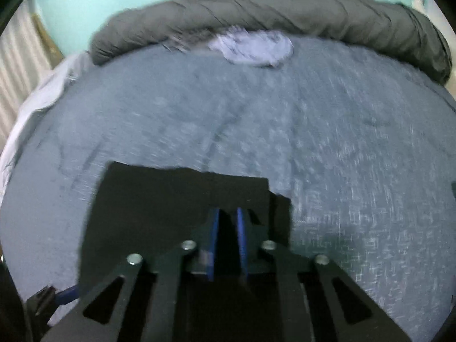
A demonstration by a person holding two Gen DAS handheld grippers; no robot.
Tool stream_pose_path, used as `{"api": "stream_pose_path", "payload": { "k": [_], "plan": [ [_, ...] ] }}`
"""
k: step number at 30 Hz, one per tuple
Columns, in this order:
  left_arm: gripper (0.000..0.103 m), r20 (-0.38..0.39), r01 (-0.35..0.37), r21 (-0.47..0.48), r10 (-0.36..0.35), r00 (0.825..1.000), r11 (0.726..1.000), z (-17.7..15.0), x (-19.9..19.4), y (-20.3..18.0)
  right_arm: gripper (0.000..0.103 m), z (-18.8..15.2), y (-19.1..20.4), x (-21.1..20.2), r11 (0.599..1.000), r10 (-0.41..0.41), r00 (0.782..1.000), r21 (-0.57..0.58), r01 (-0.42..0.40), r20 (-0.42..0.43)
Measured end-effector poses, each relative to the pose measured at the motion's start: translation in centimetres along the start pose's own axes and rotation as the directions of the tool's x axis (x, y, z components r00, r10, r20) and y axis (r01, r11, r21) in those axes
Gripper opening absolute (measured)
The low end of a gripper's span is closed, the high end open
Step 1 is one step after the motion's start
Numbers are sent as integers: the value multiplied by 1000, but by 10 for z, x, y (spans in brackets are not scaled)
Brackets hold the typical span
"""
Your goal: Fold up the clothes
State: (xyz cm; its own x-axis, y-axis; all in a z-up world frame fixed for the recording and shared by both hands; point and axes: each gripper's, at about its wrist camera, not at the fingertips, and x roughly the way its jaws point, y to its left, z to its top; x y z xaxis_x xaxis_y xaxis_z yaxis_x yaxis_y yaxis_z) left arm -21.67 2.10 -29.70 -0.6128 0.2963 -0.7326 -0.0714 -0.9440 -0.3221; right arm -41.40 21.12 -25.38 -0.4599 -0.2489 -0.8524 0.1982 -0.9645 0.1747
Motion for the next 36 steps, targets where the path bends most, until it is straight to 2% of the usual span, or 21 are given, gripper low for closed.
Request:
{"api": "stream_pose_path", "payload": {
  "k": [2, 7, 11, 16, 18, 20, 25, 31, 33, 36],
  "plan": [
    [63, -7, -3, 10, 3, 1000, 1000, -1, 0, -2, 1, -4, -16, 10, 997, -2, 1000, 72, 4, -24],
    [63, -22, 6, -7, -6, 1000, 1000, -2, 2, 1, 0, -14, -31, 11, 992, -41, 999, 115, 43, -20],
    [63, -8, 8, -28, -8, 1000, 1000, 0, -5, 6, 1, -18, -33, -14, 994, -61, 996, 97, 55, 62],
    [63, 34, 2, -73, 0, 999, 997, 4, -17, 18, 1, -42, -34, -55, 995, 13, 986, 96, -29, 165],
    [63, 30, -19, -98, 22, 999, 995, 4, -18, 26, 1, -56, -27, -63, 995, 43, 982, 76, -57, 181],
    [63, 22, -35, -120, 37, 999, 992, 5, -16, 35, 1, -66, -18, -58, 997, 42, 982, 50, -52, 182],
    [63, 9, 3, -146, -2, 1000, 989, 1, -17, 42, 1, -86, -14, -38, 999, 21, 987, 33, -27, 161],
    [63, 32, 29, -138, -25, 999, 990, 5, -20, 38, 1, -89, -12, -39, 1000, -7, 983, 18, 3, 182],
    [63, 35, 37, -134, -32, 999, 990, 7, -20, 36, 1, -89, -12, -58, 999, -5, 970, 43, -6, 242],
    [63, 5, 50, -137, -49, 999, 989, 6, -11, 37, 1, -96, -6, -70, 999, 14, 962, 40, -26, 273]
  ]
}}
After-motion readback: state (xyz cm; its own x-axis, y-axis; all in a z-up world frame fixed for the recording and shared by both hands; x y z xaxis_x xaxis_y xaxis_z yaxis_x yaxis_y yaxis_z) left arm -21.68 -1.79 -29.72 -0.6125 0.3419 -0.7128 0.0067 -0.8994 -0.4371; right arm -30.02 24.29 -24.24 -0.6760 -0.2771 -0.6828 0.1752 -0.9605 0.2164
